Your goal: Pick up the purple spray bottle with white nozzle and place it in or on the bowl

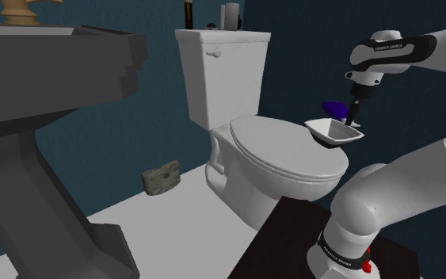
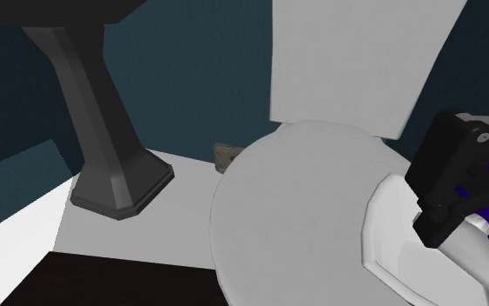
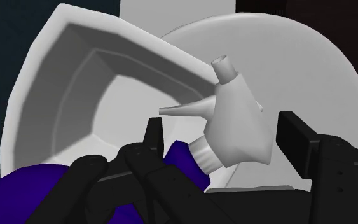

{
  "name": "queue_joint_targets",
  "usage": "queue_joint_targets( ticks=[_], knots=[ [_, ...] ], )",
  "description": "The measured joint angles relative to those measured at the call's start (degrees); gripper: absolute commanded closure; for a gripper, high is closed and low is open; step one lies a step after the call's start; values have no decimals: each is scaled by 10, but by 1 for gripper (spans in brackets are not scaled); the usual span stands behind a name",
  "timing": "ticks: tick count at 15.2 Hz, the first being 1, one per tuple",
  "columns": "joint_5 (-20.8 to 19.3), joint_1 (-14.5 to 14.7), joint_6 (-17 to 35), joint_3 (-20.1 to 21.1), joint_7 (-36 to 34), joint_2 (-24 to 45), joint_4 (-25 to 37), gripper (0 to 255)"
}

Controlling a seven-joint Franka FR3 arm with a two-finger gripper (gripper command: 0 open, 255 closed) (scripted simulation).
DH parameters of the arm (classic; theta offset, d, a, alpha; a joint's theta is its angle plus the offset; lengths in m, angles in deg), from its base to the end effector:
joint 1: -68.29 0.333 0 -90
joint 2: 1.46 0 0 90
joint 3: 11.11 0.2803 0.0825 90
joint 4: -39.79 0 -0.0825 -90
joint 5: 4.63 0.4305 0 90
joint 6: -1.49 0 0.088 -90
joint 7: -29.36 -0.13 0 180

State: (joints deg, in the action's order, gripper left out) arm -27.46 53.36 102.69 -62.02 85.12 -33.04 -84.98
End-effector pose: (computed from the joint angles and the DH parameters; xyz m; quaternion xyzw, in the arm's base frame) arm 0.1532 -0.4839 0.4482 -0.9998 0.0025 -0.0066 0.0171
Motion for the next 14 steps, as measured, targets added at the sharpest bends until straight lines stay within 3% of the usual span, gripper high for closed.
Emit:
queue_joint_targets(
  ticks=[14],
  knots=[
    [-15,5,93,-45,3,18,-71,255]
  ],
)
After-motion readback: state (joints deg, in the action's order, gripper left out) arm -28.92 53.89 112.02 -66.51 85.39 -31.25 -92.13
